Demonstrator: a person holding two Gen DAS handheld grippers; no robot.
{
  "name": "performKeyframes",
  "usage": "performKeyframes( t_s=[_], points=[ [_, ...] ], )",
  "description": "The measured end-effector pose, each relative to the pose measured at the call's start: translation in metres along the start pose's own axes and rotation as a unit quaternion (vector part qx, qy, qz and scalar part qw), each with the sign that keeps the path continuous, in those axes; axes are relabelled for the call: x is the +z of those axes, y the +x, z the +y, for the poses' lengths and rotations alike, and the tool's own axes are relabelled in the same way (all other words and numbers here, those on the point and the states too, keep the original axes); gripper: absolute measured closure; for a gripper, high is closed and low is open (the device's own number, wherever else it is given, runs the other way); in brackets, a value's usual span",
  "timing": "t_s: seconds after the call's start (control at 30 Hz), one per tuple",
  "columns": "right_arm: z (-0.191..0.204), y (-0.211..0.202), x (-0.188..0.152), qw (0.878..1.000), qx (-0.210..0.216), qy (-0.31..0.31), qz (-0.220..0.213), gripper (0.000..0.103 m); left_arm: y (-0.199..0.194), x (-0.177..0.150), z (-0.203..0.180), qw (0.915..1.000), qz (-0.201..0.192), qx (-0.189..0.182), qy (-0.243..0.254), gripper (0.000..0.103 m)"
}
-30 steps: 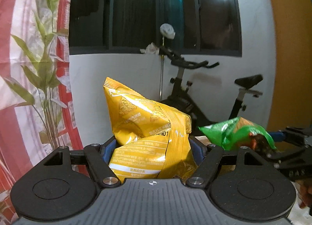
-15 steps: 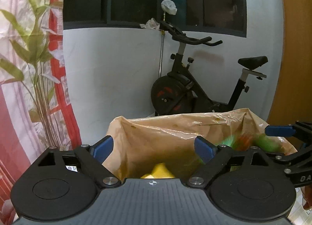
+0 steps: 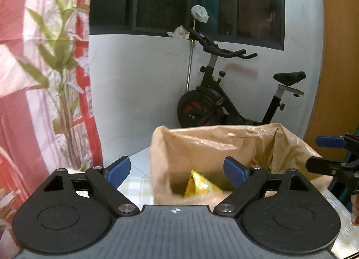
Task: Organize snacks
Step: 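Return to the pile and grasp the orange corn chip bag with the right tool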
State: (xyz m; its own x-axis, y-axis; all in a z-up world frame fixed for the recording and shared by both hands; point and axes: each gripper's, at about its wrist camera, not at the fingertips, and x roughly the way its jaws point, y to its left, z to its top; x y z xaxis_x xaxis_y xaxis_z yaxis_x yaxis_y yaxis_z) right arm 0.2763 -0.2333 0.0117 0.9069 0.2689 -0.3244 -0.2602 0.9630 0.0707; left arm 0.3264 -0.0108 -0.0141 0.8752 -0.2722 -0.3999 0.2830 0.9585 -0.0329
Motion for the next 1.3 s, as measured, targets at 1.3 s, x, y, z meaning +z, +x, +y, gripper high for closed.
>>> performKeyframes(
  t_s=[1.3],
  points=[
    [-0.071, -0.059, -0.185, 0.962, -0.081, 0.144, 0.215, 0.004, -0.033, -0.129, 0.034, 0.9886, 0.073, 0.051, -0.121, 0.017]
  ],
)
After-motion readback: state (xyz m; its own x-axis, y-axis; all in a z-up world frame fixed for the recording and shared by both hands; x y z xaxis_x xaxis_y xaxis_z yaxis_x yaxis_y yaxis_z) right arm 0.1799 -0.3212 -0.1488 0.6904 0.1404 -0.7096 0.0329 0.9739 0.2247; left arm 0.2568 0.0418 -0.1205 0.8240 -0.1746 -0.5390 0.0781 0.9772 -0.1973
